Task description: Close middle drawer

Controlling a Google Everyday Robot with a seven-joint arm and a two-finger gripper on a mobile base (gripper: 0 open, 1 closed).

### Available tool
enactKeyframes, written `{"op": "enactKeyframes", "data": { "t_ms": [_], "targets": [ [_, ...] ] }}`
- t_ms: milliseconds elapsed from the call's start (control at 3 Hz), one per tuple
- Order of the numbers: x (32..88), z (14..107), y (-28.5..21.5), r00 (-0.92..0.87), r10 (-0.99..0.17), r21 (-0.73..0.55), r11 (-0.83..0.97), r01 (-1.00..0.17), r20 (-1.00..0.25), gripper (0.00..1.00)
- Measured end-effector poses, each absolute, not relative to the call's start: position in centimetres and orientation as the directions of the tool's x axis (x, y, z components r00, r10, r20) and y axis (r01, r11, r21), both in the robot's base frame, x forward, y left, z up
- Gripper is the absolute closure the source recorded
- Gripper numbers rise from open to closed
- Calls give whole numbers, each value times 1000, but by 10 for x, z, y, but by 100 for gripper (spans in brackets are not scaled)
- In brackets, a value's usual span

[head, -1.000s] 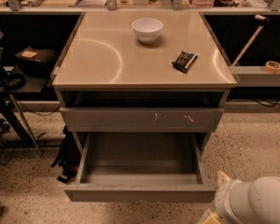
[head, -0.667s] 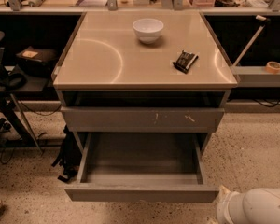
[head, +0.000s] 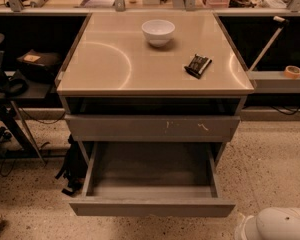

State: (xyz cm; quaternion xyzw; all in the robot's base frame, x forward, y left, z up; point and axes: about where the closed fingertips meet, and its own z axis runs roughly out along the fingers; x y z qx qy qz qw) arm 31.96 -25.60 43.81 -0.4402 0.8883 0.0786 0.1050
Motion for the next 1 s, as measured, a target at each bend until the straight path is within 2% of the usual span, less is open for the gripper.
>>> {"op": "enactKeyframes", "data": {
  "t_ms": [333, 667, 1000],
  "targets": [
    [316, 438, -259, -590, -766, 61, 596, -801, -255, 0],
    [311, 422, -260, -616, -728, 147, 602, -785, -303, 0],
    [323, 385, -258, -569, -733, 230, 521, -822, -373, 0]
  ]
}}
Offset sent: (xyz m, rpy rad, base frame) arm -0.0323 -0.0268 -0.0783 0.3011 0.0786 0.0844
